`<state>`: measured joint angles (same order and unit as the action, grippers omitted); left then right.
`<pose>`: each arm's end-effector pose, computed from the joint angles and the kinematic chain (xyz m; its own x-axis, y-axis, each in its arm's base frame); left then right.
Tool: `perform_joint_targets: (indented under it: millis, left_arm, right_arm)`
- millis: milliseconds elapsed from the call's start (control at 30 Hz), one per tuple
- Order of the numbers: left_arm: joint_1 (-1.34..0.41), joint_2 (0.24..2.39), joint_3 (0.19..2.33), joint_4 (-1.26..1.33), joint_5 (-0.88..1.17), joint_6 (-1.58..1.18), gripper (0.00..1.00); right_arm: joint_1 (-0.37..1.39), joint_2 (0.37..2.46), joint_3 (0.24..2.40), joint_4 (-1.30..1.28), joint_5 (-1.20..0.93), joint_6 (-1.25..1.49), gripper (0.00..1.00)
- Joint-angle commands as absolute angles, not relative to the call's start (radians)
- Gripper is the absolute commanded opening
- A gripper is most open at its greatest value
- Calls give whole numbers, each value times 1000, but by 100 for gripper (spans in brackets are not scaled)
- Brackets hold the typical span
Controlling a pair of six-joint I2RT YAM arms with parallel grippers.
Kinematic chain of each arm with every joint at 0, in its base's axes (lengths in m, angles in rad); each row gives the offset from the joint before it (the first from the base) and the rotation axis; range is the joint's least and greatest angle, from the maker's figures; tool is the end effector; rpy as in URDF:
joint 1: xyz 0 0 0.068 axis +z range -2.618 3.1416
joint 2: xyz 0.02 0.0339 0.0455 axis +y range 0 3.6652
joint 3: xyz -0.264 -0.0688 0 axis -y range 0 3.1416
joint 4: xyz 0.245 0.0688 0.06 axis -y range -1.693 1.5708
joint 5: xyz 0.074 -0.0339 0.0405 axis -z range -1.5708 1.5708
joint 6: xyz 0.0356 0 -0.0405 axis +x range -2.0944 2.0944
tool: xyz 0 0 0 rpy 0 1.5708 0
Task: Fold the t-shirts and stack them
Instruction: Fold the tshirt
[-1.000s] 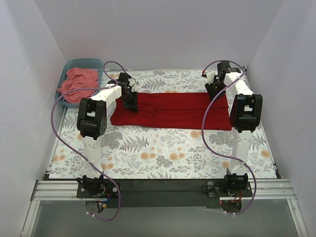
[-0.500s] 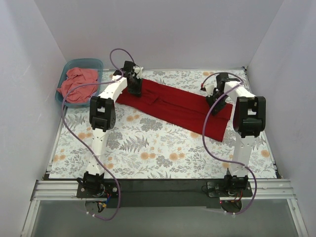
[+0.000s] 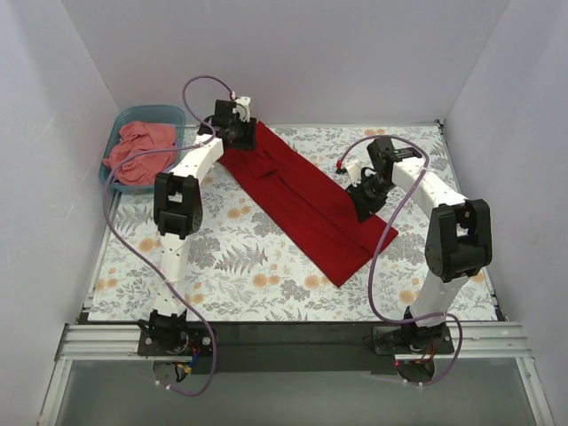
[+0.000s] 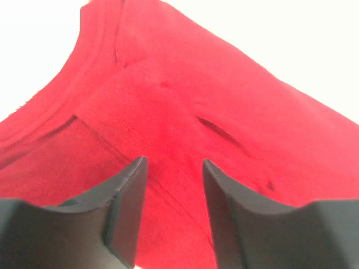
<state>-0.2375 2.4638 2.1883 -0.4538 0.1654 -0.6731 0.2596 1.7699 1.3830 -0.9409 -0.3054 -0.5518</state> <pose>0.5420 -0.1372 0.1974 -0.7254 -0.4571 -0.5146 -0.1290 0.8247 -0.5506 0.3333 0.0996 0.2306 -0.6339 -0.6857 -0.3579 -0.7598 0.6385 0.1224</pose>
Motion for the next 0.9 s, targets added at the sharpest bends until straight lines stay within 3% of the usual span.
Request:
perform_joint_targets:
  millis: [0, 133, 267, 533, 700, 867]
  left_arm:
    - [-236, 2252, 2110, -399, 224, -707, 41]
    - [-236, 2160, 2005, -452, 238, -719, 32]
    - [-233, 2114, 1941, -477, 265, -710, 30]
    - [-226, 2160, 1990, -607, 297, -726, 27]
    - [-225, 2190, 1971, -640, 334, -741, 27]
    - [-233, 2249, 1970, -742, 373, -742, 27]
  right_arm:
    - [255, 1843, 1456, -948, -287, -586, 25]
    - [253, 1937, 1528, -920, -230, -597, 22]
    - [271, 2005, 1536, -916, -201, -591, 19]
    - [350, 1959, 1355, -902, -117, -612, 15]
    - [494, 1869, 1180, -908, -145, -568, 15]
    - [771, 1796, 1121, -922, -302, -454, 17]
